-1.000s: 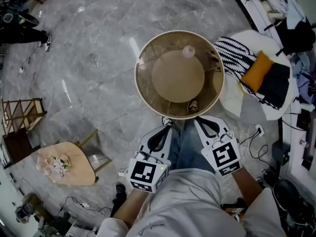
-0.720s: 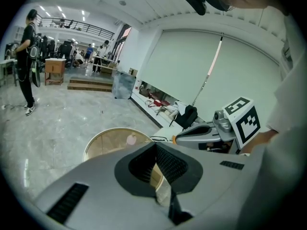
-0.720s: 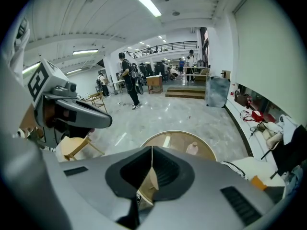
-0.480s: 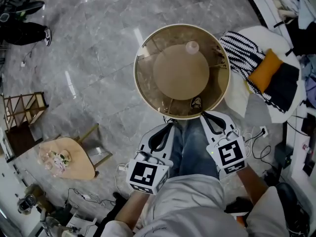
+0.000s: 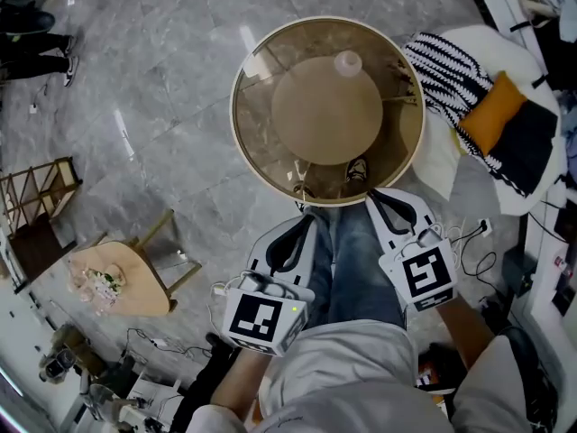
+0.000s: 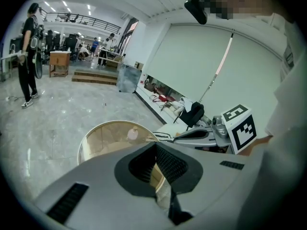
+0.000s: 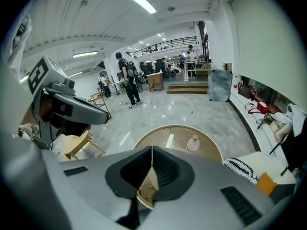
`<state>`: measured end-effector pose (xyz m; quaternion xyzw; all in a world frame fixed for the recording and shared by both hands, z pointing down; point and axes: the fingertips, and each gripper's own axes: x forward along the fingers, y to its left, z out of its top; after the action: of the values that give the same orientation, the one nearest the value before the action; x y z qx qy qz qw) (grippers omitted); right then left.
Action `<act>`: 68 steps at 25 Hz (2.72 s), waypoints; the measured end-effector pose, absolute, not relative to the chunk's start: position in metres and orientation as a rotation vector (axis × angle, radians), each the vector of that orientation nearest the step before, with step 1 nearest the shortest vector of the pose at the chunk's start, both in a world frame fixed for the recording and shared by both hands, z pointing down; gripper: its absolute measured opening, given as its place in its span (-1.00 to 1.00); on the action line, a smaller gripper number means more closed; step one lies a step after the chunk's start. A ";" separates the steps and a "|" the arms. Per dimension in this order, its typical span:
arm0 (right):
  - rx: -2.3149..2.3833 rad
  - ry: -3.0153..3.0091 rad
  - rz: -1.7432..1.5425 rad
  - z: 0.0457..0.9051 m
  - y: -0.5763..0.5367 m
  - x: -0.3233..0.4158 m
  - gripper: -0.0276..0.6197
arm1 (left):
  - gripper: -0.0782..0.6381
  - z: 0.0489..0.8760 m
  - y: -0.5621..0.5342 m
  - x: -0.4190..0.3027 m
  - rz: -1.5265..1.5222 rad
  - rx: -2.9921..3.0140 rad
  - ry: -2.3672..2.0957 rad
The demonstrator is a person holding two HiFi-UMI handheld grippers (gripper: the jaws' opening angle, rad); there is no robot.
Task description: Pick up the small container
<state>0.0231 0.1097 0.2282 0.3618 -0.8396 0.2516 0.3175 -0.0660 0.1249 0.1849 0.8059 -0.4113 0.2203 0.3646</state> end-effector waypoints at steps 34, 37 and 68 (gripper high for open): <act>0.983 -2.182 0.770 0.348 0.066 0.038 -0.87 | -0.73 0.293 0.094 -0.068 0.526 1.924 -1.100; 0.993 -2.183 0.772 0.355 0.059 0.042 -0.87 | -0.73 0.303 0.090 -0.061 0.518 1.924 -1.088; 1.104 -2.292 0.684 0.420 -0.024 0.037 -0.61 | -0.73 0.361 0.057 -0.040 0.516 1.859 -1.090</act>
<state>0.0373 -0.0244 0.4198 0.4057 -0.8422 0.2513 0.2509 -0.0396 0.0567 0.3606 0.7505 -0.4401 0.2086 0.4467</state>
